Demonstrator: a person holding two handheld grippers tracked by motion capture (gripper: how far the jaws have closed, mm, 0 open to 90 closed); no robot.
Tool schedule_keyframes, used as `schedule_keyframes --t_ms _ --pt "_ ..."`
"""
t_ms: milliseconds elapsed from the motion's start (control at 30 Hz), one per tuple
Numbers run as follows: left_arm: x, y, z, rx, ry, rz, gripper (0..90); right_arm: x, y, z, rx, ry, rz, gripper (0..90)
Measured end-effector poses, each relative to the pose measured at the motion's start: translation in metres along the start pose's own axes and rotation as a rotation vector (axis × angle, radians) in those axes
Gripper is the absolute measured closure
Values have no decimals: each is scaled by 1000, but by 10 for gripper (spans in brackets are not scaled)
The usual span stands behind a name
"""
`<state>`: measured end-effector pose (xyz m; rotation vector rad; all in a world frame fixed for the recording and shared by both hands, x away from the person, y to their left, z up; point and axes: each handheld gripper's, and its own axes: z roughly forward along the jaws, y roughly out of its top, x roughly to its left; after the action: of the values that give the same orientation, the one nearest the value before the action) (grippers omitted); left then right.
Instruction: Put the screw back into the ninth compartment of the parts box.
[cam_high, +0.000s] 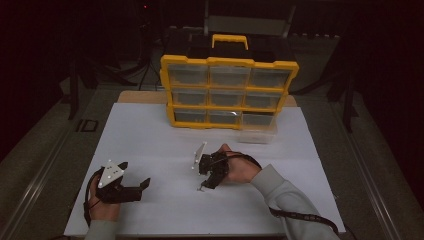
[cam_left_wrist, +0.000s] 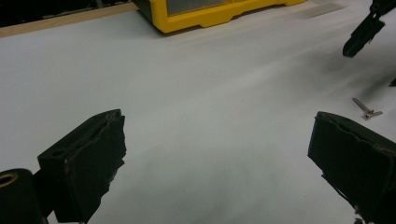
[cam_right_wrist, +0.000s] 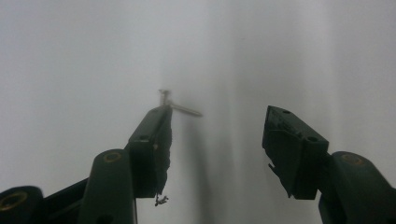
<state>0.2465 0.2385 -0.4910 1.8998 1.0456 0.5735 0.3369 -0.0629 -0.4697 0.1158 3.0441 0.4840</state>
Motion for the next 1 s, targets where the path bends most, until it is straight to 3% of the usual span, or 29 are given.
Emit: schedule_keyframes --t_ms 400,1000 --pt "0 0 0 -1 -1 0 46 4 4 16 25 16 -25 433" --pt "0 0 -1 -2 -1 -1 45 -3 9 24 -4 -5 26 444"
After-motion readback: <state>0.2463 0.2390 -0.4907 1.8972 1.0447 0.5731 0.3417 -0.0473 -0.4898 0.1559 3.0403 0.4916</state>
